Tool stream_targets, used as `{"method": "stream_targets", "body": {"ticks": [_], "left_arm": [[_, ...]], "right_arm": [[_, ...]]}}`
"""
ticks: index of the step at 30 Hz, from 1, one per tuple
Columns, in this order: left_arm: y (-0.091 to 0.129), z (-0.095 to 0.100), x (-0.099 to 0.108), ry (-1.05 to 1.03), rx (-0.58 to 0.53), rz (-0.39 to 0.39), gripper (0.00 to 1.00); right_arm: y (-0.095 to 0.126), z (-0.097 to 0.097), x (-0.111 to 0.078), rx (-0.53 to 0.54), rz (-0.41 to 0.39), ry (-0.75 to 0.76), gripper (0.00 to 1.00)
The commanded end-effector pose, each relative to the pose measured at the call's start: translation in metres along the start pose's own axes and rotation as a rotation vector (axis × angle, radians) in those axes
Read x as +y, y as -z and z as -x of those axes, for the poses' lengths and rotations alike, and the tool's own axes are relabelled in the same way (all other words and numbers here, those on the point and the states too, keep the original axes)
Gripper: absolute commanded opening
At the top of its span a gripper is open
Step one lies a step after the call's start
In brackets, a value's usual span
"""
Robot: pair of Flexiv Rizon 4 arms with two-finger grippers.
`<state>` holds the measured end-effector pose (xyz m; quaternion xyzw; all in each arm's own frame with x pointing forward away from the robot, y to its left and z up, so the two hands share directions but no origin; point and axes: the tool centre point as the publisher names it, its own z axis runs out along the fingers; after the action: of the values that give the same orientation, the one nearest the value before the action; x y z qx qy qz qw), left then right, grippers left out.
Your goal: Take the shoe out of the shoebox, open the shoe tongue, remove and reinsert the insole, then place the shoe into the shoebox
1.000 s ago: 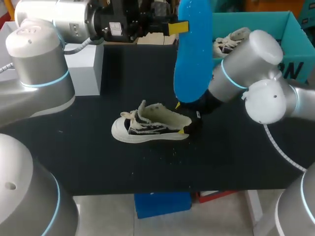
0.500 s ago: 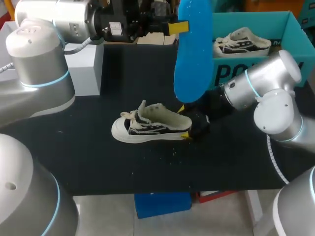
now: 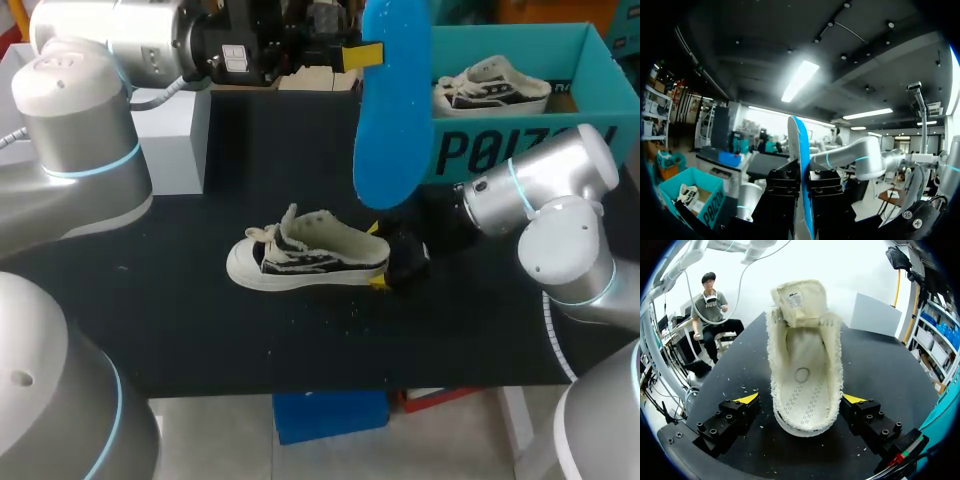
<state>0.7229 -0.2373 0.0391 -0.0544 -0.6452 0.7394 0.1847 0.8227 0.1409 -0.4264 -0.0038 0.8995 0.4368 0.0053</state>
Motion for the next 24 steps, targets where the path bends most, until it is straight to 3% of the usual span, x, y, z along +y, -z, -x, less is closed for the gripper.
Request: {"method": "stream_targets", "body": {"ticks": [1,14,18,24], "left_arm": [[-0.001,0.000,0.001,-0.001,-0.001,0.001,0.00],[-0.001,0.000,0.001,-0.001,-0.001,0.001,0.00],[-0.001,0.000,0.001,-0.001,-0.001,0.001,0.00],[-0.001,0.000,0.001,-0.001,-0.001,0.001,0.00]], "right_arm": [[-0.003,-0.001,-0.003,-0.001,0.008,-0.003,1.00],[-0.004,0.000,-0.007,0.009,0.004,-0.016,1.00],[0.013,0.007,0.000,0.013,-0.086,0.003,1.00],[0.029,0.021,0.014,0.067,-0.309,0.009,1.00]]}}
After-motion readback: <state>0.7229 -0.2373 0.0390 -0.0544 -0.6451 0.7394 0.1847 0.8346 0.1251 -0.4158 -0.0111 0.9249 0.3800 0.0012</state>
